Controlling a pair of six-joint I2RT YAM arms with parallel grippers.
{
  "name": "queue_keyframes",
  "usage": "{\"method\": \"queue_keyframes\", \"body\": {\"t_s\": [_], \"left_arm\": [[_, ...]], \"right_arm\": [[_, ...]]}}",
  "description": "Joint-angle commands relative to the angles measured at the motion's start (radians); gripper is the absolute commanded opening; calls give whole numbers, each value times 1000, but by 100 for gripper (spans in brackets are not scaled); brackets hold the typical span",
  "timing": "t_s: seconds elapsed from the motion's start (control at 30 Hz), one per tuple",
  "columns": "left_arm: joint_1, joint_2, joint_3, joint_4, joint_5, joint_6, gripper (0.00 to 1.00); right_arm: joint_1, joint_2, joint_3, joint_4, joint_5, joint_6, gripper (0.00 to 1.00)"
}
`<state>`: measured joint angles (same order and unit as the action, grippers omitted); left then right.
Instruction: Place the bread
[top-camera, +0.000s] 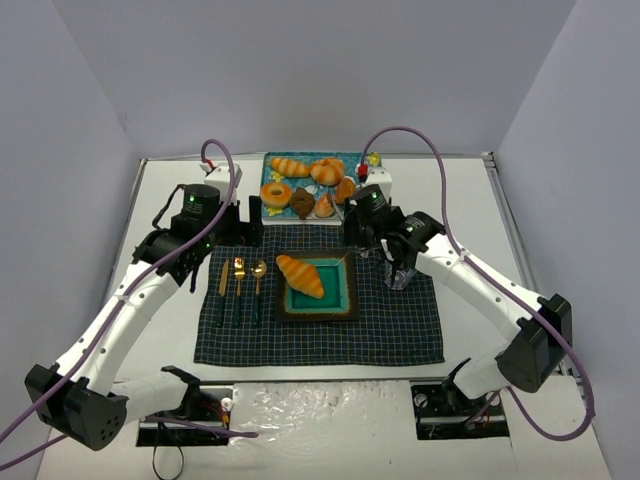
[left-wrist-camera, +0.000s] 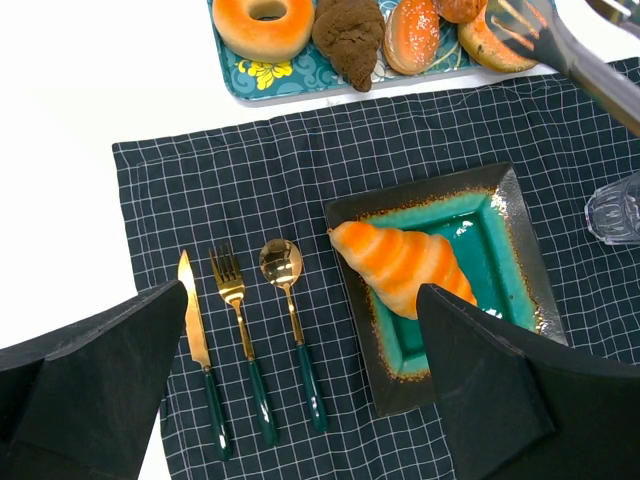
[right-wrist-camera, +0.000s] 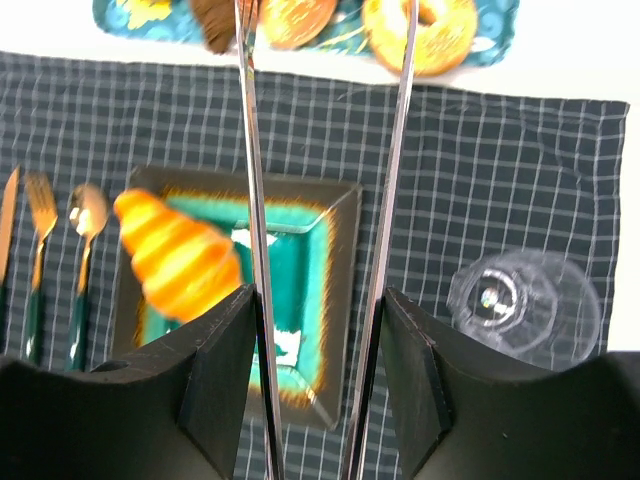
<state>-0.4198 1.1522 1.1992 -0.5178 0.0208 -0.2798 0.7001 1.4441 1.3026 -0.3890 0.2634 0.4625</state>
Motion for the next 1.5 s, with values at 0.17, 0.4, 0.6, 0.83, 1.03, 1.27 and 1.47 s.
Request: {"method": "queue_keyframes", "body": {"t_s": [0.17, 0.4, 0.6, 0.83, 1.03, 1.27, 1.47], "left_arm": [[-9, -2, 16, 57, -12, 17, 97], [-11, -2, 16, 56, -12, 18, 97], [-13, 2, 16, 55, -12, 18, 97], [-16, 5, 16, 54, -12, 18, 97], [-20, 7, 16, 53, -22, 18, 97], [-20, 9, 16, 52, -34, 19, 97], [-20, 10, 17, 50, -35, 19, 97]], "right_arm": [[-128, 162, 152, 88, -67, -64, 46], [-182, 292, 248, 93, -118, -90, 45], [-199, 355, 305, 93, -134, -102, 44], [-216, 424, 361, 93, -150, -110, 41], [-227, 470, 376, 94, -159, -109, 39], [-239, 492, 382, 94, -170, -113, 34], [-241, 489, 382, 96, -180, -113, 18]]}}
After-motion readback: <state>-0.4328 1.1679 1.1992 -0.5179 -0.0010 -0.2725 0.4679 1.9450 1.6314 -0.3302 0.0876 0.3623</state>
